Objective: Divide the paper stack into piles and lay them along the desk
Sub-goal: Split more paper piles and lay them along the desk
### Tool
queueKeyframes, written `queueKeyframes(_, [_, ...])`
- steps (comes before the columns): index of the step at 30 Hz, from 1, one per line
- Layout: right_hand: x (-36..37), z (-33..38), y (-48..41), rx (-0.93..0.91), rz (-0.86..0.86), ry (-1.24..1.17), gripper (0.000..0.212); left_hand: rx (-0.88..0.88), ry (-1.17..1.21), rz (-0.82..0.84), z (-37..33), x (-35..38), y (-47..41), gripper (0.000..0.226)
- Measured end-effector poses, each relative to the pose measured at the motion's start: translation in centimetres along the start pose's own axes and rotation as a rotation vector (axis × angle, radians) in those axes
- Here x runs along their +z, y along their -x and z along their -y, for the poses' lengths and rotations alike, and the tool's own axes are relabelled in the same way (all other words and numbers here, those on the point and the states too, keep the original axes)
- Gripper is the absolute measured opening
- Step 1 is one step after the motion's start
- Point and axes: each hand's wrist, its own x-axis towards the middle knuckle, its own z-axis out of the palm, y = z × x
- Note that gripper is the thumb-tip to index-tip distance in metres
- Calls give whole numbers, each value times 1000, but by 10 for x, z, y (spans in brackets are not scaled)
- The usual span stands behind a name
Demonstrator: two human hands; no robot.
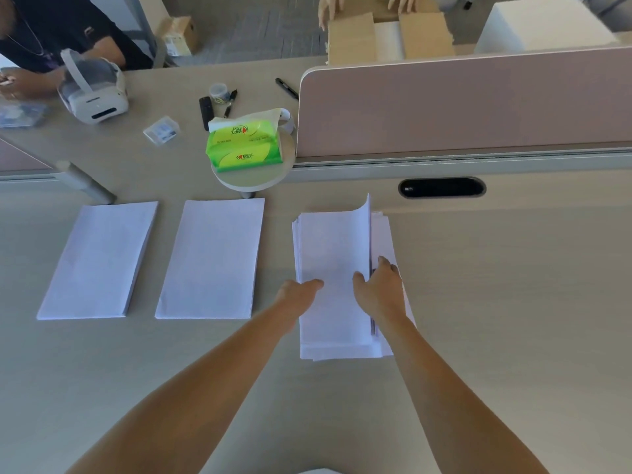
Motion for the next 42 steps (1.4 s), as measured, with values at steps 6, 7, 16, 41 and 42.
queueKeyframes(6, [-9, -9, -20, 310, 182, -386, 25, -69, 71, 37, -4, 0, 0, 35])
queueKeyframes(7, [-8, -11, -22, 301, 197, -370, 27, -73, 87, 37, -5, -1, 0, 32])
queueKeyframes(16, [-46, -13, -7, 188, 312, -636, 25, 44, 64, -49, 2, -30, 0, 63])
queueKeyframes(41, [-107, -43, 223, -251, -250, -757, 11, 803, 356, 355, 67, -44, 170, 22])
queueKeyframes(42, [-113, -49, 226, -255, -263, -724, 11, 799, 382, 367, 67, -38, 176, 20])
